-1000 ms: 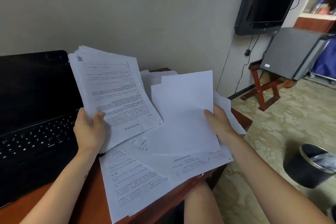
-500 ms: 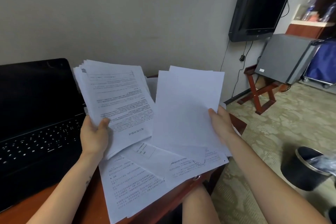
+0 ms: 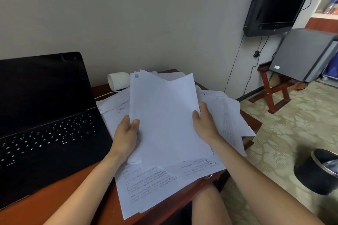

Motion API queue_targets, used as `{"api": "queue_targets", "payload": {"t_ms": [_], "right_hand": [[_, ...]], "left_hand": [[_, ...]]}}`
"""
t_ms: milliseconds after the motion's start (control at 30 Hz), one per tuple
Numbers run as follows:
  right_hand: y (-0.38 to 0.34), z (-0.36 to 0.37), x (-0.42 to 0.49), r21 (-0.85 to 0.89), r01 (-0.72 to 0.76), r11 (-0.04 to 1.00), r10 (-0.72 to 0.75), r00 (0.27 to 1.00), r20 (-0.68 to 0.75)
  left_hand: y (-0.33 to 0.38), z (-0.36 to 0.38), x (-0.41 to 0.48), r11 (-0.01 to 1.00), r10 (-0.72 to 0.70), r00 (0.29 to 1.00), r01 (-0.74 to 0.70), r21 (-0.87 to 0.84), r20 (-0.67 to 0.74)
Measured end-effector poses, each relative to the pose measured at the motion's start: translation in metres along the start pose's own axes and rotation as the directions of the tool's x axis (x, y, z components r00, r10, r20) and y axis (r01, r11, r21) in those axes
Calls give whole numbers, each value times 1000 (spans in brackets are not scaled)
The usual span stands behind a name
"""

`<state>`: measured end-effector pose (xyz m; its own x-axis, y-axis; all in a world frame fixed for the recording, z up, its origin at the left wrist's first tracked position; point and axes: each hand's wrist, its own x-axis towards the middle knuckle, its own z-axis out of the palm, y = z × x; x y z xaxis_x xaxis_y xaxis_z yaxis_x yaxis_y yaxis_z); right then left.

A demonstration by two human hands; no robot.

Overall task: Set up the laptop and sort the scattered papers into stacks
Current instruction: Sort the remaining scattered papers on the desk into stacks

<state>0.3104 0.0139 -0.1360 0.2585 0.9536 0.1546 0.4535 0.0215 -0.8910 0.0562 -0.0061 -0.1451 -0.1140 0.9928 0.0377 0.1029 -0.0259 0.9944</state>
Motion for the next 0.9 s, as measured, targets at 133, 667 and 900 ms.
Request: {"api": "queue_targets", "payload": {"t_ms": [133, 667, 900], "right_hand": [[-3, 23, 3, -25, 38, 999, -38, 999, 11], [26, -31, 7, -810, -207, 548, 158, 977, -143], [24, -23, 6, -801, -108, 588, 43, 994, -102]], "left_hand": [[-1, -4, 3, 997, -26, 1000, 24, 79, 18], [2, -32, 21, 962, 40, 999, -33, 271, -20], [-4, -37, 23, 947, 75, 997, -59, 316, -37]]}}
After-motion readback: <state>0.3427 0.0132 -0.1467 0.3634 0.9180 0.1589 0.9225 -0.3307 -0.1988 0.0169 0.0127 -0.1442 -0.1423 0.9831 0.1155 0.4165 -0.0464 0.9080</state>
